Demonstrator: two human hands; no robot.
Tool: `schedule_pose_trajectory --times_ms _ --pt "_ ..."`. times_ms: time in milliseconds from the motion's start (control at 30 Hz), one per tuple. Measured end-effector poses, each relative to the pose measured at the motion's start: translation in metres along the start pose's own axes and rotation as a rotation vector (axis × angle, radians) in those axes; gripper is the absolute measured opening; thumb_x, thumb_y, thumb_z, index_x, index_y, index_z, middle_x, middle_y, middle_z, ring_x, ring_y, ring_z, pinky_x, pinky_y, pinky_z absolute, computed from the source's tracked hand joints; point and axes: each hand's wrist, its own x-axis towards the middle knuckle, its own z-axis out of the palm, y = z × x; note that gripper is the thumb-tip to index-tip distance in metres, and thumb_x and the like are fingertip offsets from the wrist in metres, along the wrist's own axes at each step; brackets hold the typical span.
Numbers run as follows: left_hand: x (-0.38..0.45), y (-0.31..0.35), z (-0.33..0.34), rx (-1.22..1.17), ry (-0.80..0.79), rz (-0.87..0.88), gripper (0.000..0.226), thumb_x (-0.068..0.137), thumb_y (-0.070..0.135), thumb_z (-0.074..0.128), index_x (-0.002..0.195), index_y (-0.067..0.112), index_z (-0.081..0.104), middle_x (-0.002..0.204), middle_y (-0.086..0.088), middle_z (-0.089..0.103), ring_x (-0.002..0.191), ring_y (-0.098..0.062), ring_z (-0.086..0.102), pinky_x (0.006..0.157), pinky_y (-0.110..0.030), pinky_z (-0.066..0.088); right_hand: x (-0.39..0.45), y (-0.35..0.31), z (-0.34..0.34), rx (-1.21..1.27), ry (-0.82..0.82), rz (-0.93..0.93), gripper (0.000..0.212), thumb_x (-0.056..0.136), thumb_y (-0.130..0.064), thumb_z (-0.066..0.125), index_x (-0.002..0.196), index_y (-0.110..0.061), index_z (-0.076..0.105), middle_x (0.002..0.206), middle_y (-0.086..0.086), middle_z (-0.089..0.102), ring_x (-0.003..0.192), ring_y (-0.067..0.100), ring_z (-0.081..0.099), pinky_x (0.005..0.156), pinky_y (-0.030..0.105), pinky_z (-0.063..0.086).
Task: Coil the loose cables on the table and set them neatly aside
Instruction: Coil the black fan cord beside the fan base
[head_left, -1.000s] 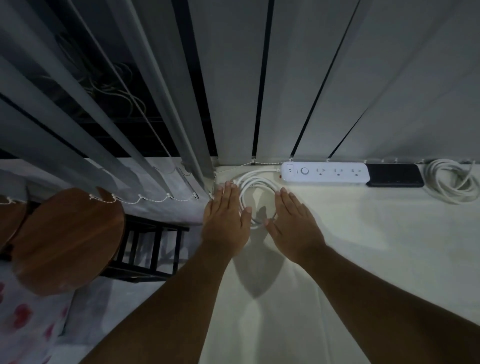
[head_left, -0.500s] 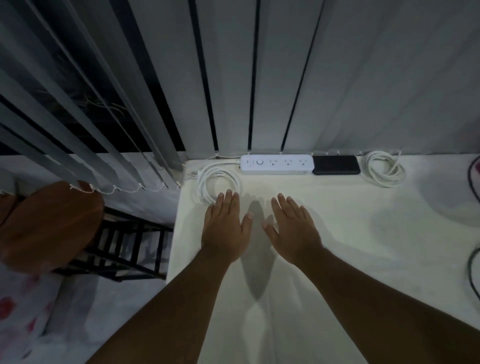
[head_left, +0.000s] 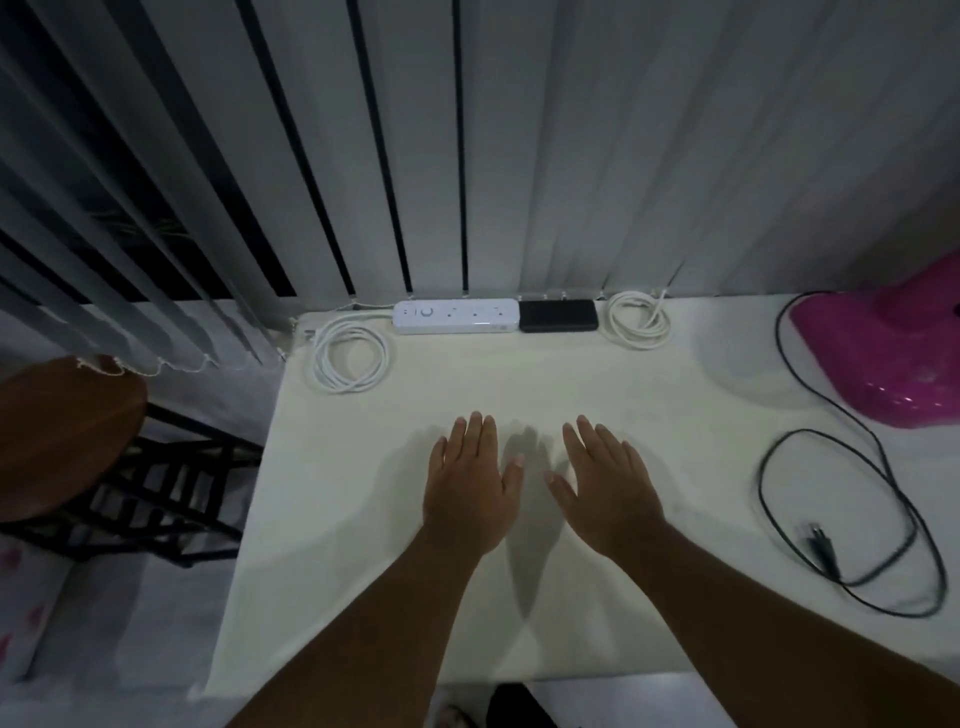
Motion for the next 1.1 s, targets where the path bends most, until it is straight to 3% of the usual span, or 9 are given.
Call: schedule_pose_trajectory --times_ms 367,567,833,1033,1100 --pt "-0.026 0.114 0.051 -0.025 0.013 0.128 0.069 0.103 0.053 0.023 0.160 0.014 0.026 0.169 -0.006 0.022 0.157 -0.024 0.013 0.125 -0.039 0.003 -0.064 0.111 0.001 0.002 0.046 0.042 0.072 0.103 -0.057 0.031 0.163 -0.020 0.018 0.172 0.007 0.014 0.158 0.026 0.013 0.125 0.044 0.013" --pt "-0.020 0.214 0.120 -0.020 -0.036 0.056 0.074 0.101 0.059 0.017 0.161 0.017 0.020 0.171 -0.004 0.016 0.158 -0.024 0.009 0.125 -0.040 0.004 -0.072 0.233 -0.002 -0.070 -0.009 -0.034 0.072 0.103 -0.057 0.028 0.163 -0.021 0.013 0.172 0.009 0.012 0.158 0.027 0.012 0.127 0.045 0.014" --pt "-0.024 0.329 0.192 0.010 -0.100 -0.044 0.069 0.103 0.053 0.029 0.160 0.014 0.023 0.170 -0.007 0.019 0.157 -0.023 0.012 0.125 -0.039 0.007 -0.081 0.381 -0.007 -0.122 -0.085 -0.121 0.071 0.104 -0.055 0.027 0.164 -0.020 0.012 0.171 0.008 0.016 0.157 0.026 0.015 0.126 0.043 0.015" --pt "-0.023 0.348 0.203 0.016 -0.100 -0.131 0.066 0.100 0.047 0.039 0.156 0.013 0.033 0.168 -0.008 0.025 0.155 -0.028 0.020 0.123 -0.040 0.014 -0.067 0.418 -0.009 -0.079 -0.056 -0.154 0.071 0.098 -0.044 0.049 0.161 -0.021 0.026 0.166 0.012 0.026 0.152 0.030 0.026 0.120 0.044 0.027" --pt "-0.026 0.354 0.206 0.025 -0.065 -0.124 0.059 0.097 0.042 0.044 0.147 0.011 0.046 0.163 -0.012 0.035 0.150 -0.033 0.030 0.121 -0.044 0.023 -0.067 0.425 -0.007 -0.063 -0.041 -0.117 0.070 0.093 -0.037 0.058 0.157 -0.022 0.034 0.163 0.013 0.030 0.147 0.031 0.033 0.114 0.048 0.035"
